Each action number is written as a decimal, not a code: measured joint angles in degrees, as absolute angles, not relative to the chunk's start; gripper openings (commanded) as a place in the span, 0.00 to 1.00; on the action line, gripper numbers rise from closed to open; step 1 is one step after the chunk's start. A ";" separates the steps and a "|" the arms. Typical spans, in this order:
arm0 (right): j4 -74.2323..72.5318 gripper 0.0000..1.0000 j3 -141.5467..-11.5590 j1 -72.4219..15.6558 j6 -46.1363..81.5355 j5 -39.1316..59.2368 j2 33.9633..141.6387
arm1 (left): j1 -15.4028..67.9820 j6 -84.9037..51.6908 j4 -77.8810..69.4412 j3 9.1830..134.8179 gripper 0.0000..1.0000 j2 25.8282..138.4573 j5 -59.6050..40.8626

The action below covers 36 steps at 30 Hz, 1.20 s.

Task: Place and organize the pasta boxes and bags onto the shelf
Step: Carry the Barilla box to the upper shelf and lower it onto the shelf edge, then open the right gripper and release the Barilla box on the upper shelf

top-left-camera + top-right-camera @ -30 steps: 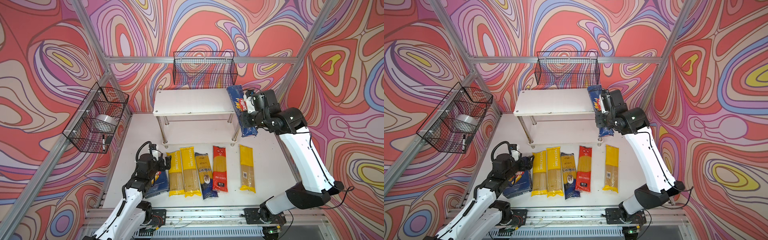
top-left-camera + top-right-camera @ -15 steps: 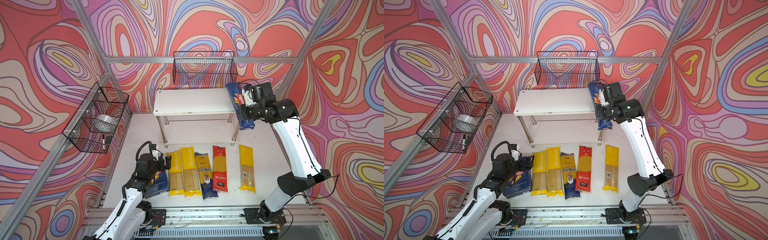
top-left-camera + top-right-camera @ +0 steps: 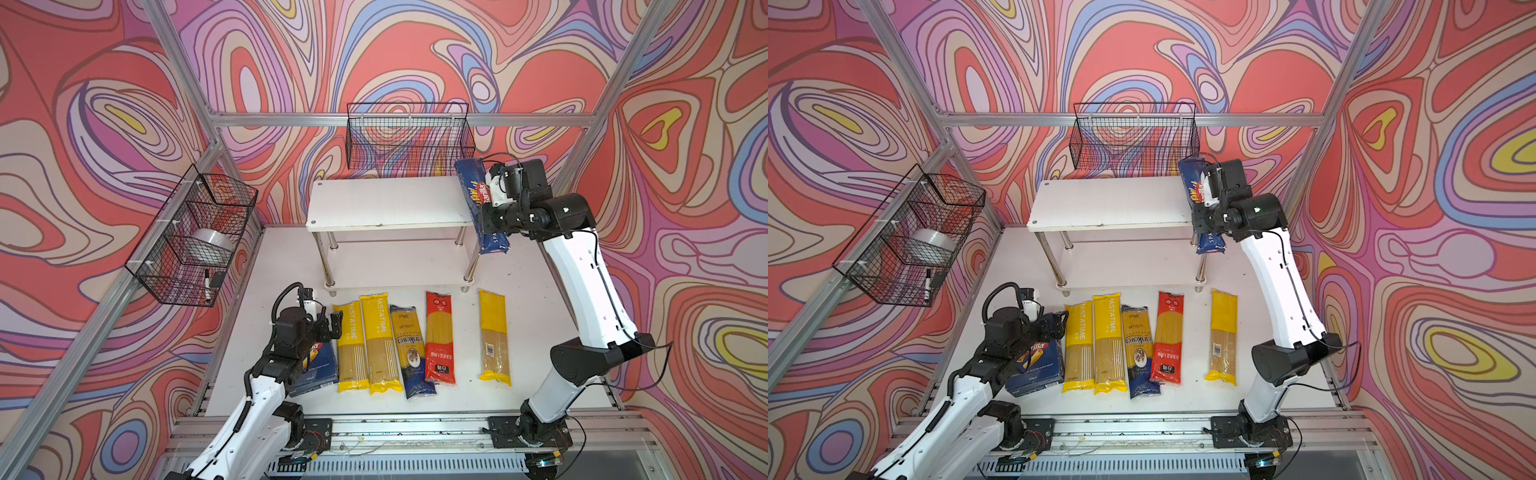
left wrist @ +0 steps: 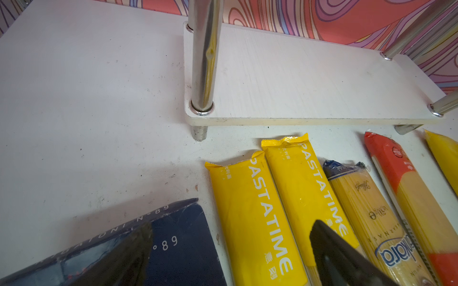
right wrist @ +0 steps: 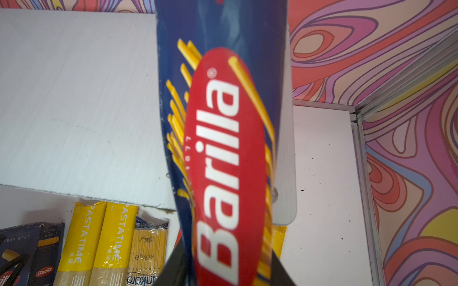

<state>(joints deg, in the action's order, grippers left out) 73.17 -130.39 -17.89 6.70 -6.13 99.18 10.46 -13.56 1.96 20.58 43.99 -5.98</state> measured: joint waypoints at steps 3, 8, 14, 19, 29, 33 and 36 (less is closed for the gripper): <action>72.53 0.31 -130.10 -17.63 6.83 -6.13 99.18 | 10.46 -13.56 1.96 20.58 1.00 43.99 -5.98; 70.32 0.39 -128.86 -17.58 7.25 -6.15 99.02 | 10.46 -13.56 1.96 20.58 1.00 43.99 -6.00; 68.51 0.46 -128.33 -17.50 7.84 -6.17 99.02 | 10.46 -13.56 1.96 20.58 1.00 43.99 -5.98; 66.94 0.49 -128.33 -17.30 8.23 -6.42 99.02 | 10.46 -13.56 1.96 20.58 1.00 43.97 -6.00; 65.45 0.52 -128.33 -17.30 8.23 -6.87 98.78 | 10.46 -13.56 1.96 20.58 1.00 43.97 -6.02; 65.21 0.57 -128.33 -17.32 8.19 -6.98 98.63 | 10.46 -13.56 1.96 20.56 1.00 43.97 -6.02; 64.99 0.59 -128.33 -17.32 8.21 -7.01 98.28 | 10.46 -13.56 1.96 20.58 1.00 43.97 -6.02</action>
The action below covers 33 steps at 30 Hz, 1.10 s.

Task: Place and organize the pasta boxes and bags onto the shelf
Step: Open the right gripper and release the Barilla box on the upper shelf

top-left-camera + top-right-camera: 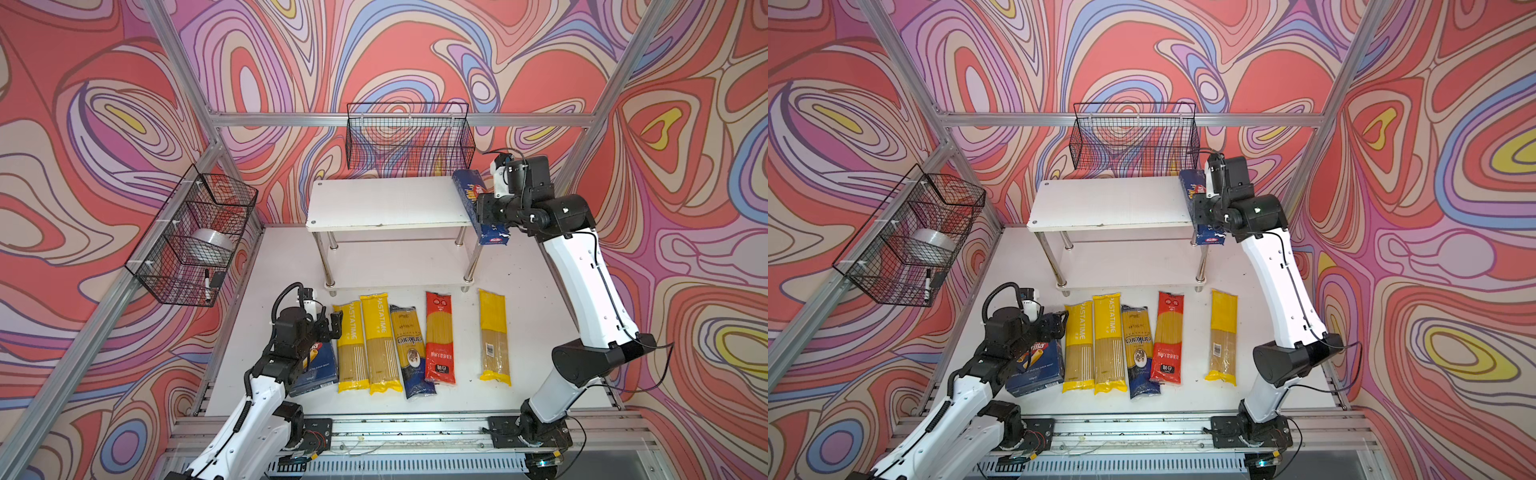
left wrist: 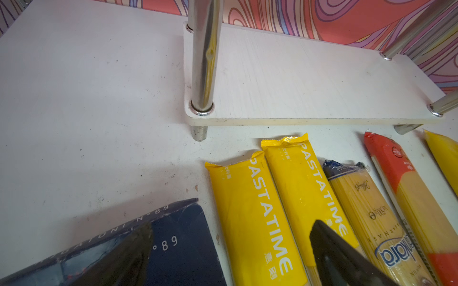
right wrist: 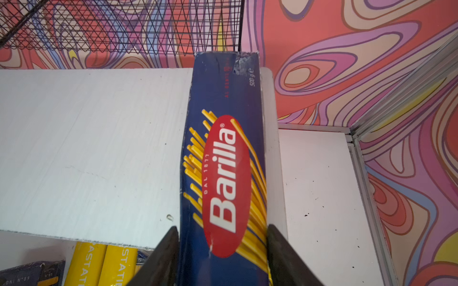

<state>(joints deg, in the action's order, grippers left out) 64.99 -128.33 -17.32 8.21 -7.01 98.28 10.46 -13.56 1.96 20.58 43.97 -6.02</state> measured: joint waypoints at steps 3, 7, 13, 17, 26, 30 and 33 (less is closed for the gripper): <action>64.62 0.61 -128.33 -17.30 8.19 -7.07 97.54 | 10.46 -13.56 1.96 20.58 1.00 43.97 -6.00; 64.18 0.61 -128.33 -17.30 8.21 -7.27 96.01 | 10.46 -13.56 1.96 20.58 1.00 43.97 -6.02; 63.92 0.61 -127.85 -17.30 8.19 -7.11 93.78 | 10.46 -13.56 1.96 20.58 1.00 43.97 -6.00; 61.69 0.61 -119.90 -17.30 8.16 -4.19 87.33 | 10.46 -13.56 1.96 20.58 1.00 43.88 -6.02; 60.40 0.59 -106.59 -17.30 8.73 -1.26 69.89 | 10.46 -13.58 1.96 20.56 1.00 43.20 -6.02; 61.32 0.59 -103.94 -17.30 9.30 -1.15 65.93 | 10.46 -13.56 1.96 20.58 1.00 43.20 -6.02; 61.65 0.60 -101.67 -17.30 9.80 -0.23 64.88 | 10.46 -13.56 1.96 20.58 1.00 43.20 -6.09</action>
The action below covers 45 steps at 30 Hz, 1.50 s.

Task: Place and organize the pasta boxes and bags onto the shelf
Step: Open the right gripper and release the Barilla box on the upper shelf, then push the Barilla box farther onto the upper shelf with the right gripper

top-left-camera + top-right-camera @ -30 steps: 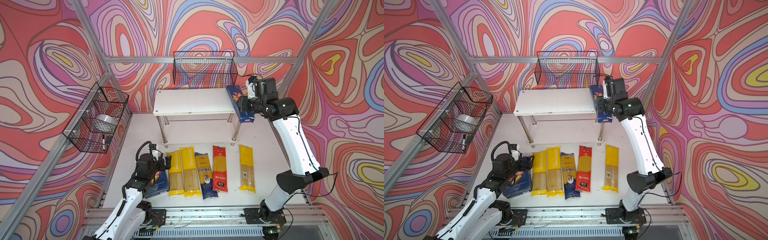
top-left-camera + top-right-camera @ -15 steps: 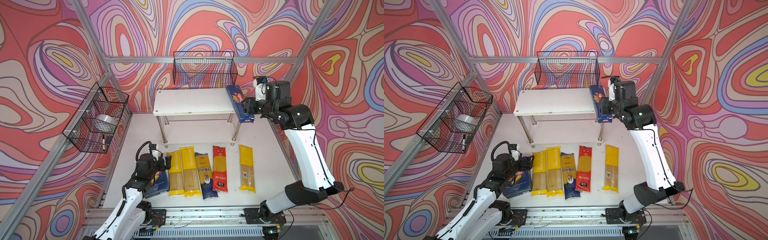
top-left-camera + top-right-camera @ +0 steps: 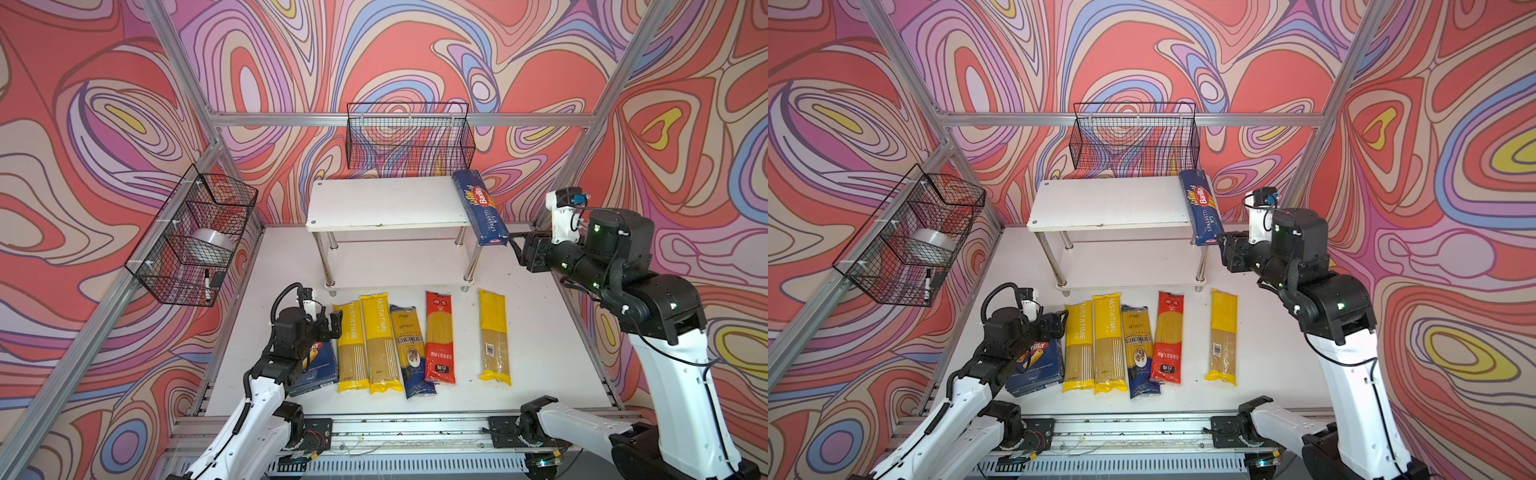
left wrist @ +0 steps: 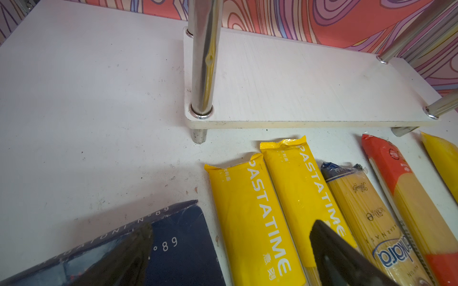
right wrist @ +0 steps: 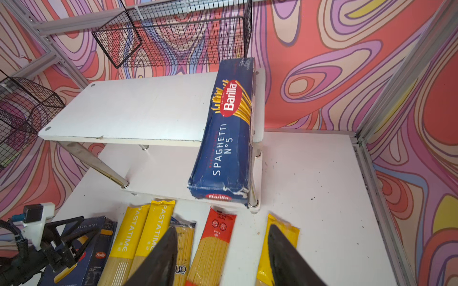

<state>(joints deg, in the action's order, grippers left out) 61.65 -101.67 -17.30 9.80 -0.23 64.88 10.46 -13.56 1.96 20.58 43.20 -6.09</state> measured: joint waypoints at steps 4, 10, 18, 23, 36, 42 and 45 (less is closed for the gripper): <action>61.19 0.58 -97.30 -17.30 10.92 2.35 64.64 | 10.46 -13.56 1.96 20.56 1.00 42.98 -6.42; 59.59 0.58 -92.79 -17.30 12.51 5.37 64.31 | 10.46 -13.56 1.93 20.56 1.00 41.98 -6.66; 55.20 0.59 -89.54 -17.30 14.02 7.99 62.67 | 10.46 -13.56 1.96 20.56 1.00 41.98 -6.68; 52.01 0.59 -89.21 -17.30 14.06 8.93 63.22 | 10.46 -13.56 1.93 20.56 1.00 41.98 -6.63; 48.53 0.60 -89.23 -17.32 13.39 10.85 68.40 | 10.46 -13.56 1.93 20.56 1.00 41.98 -6.50; 47.46 0.60 -89.23 -17.32 13.17 10.98 69.08 | 10.46 -13.56 1.93 20.56 1.00 41.98 -6.37; 47.35 0.60 -89.23 -17.32 13.17 10.98 69.14 | 10.46 -13.58 1.96 20.56 1.00 41.98 -6.37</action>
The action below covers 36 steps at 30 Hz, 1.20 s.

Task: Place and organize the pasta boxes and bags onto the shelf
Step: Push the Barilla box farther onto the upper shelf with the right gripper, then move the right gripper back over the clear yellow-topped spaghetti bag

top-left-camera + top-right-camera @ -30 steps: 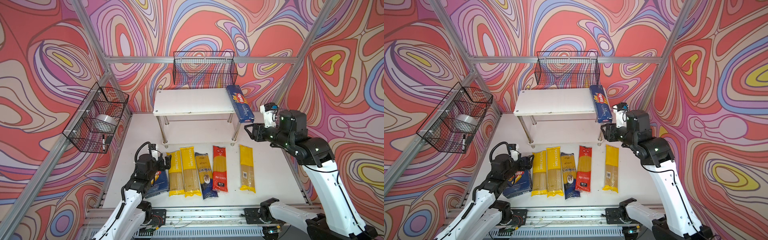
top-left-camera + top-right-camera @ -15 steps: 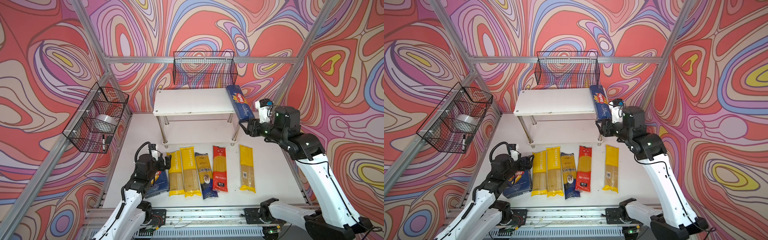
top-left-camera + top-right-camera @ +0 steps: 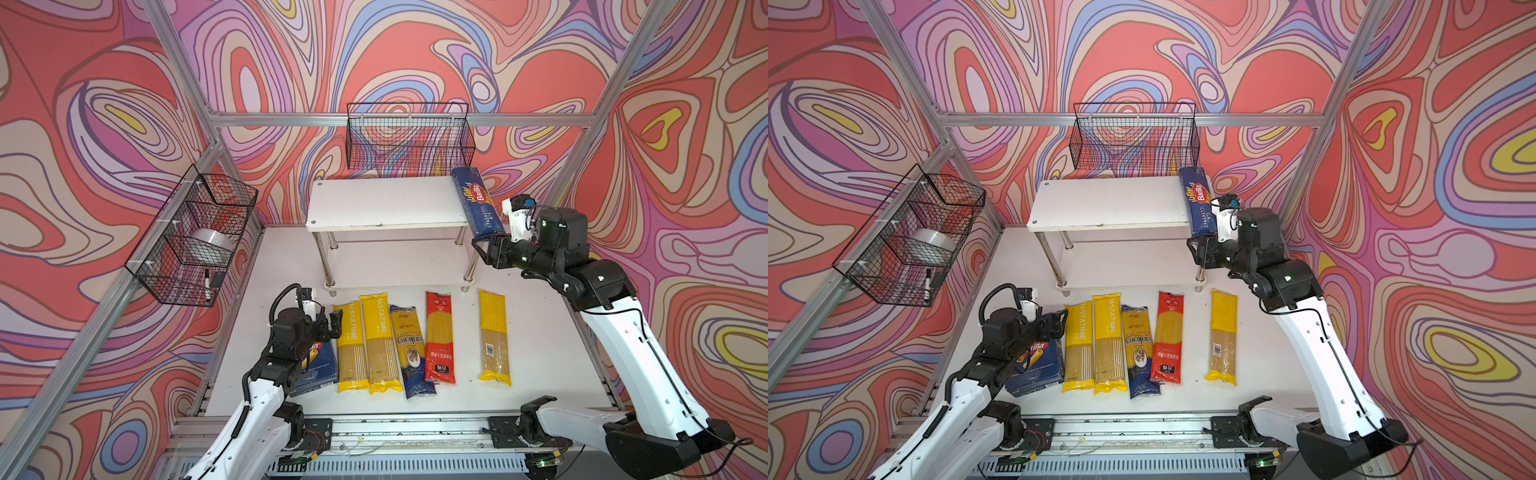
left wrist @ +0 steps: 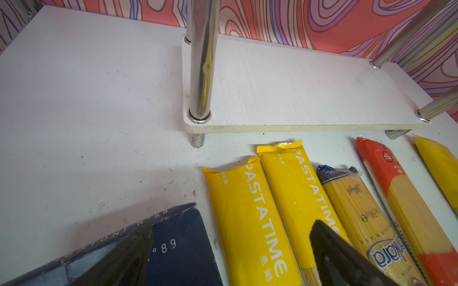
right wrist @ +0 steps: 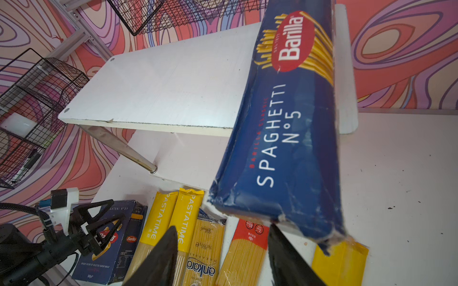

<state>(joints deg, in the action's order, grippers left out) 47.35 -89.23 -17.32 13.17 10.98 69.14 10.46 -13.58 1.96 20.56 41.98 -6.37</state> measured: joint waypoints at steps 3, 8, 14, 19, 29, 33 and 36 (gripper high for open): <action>47.33 0.60 -89.23 -17.32 13.08 10.96 69.14 | 10.46 -13.58 1.93 20.56 1.00 41.98 -6.37; 47.88 0.61 -89.97 -17.32 12.71 10.98 69.73 | 10.46 -13.56 1.93 20.56 1.00 41.98 -6.37; 48.36 0.61 -90.70 -17.32 12.47 10.96 70.61 | 10.46 -13.56 1.96 20.56 1.00 41.98 -6.37; 49.21 0.62 -91.55 -17.34 11.97 10.96 71.18 | 10.46 -13.58 1.96 20.56 1.00 41.98 -6.35; 52.73 0.63 -93.54 -17.32 10.13 11.51 71.37 | 10.46 -13.56 1.93 20.56 1.00 41.98 -6.35; 54.85 0.64 -93.51 -17.30 10.15 10.39 69.25 | 10.46 -13.56 1.93 20.56 1.00 41.98 -6.37; 56.80 0.64 -93.25 -17.30 10.39 9.93 66.26 | 10.46 -13.56 1.93 20.56 1.00 42.00 -6.39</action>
